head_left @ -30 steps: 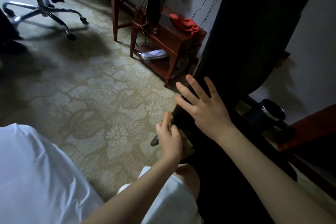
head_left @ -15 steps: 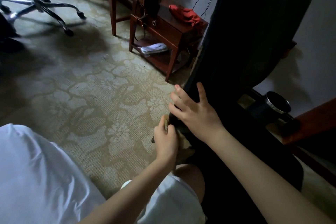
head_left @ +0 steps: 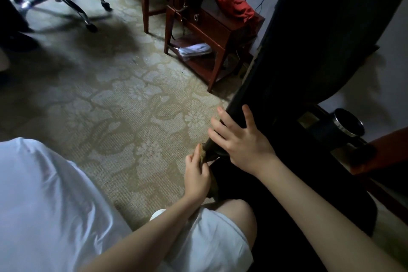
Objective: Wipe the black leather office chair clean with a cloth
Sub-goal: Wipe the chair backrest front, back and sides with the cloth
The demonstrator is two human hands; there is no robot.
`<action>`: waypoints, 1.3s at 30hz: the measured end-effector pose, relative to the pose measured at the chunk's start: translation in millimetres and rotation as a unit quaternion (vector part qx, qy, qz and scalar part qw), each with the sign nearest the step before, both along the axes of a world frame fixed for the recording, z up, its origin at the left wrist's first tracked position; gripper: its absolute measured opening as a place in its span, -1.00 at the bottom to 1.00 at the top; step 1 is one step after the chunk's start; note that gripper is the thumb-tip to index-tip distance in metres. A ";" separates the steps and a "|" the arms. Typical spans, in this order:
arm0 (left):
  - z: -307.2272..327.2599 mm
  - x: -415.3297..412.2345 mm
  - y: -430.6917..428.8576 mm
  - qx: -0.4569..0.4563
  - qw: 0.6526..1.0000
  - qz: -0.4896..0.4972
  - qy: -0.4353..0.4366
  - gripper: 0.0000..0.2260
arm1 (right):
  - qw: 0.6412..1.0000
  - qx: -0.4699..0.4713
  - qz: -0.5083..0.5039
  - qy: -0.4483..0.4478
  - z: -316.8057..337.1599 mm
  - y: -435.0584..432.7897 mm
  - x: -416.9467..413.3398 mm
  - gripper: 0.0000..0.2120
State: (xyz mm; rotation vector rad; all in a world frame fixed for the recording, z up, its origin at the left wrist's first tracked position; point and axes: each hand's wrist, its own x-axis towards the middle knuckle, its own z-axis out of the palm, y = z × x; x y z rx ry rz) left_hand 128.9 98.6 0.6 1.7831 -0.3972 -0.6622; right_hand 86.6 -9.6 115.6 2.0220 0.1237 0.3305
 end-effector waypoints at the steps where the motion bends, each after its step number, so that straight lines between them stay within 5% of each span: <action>1: -7.7 0.2 1.0 0.024 1.000 -0.006 0.013 -0.48 | 1.000 0.002 -0.006 0.008 0.6 0.8 -0.1 -0.60; 8: -58.2 31.9 -7.7 0.107 0.990 -0.072 0.050 -0.53 | 0.999 -0.005 -0.036 0.010 -1.9 -0.6 2.4 -0.62; 12: -42.8 32.6 -10.2 0.091 0.992 -0.042 0.074 -0.74 | 0.999 -0.023 -0.035 0.003 -1.5 -1.1 3.5 -0.62; 23: -14.0 0.5 -6.9 -0.004 1.000 0.017 0.007 -0.49 | 0.999 -0.012 -0.023 -0.022 -11.7 -5.0 5.3 -0.55; 28: -50.1 21.1 -14.3 0.097 0.993 -0.010 0.065 -0.53 | 0.999 -0.025 -0.016 -0.039 -17.2 -8.6 4.8 -0.43; 39: -109.0 47.0 -28.9 0.102 0.926 0.073 0.356 -0.79 | 0.999 -0.011 -0.027 -0.012 -13.6 -6.2 2.4 -0.62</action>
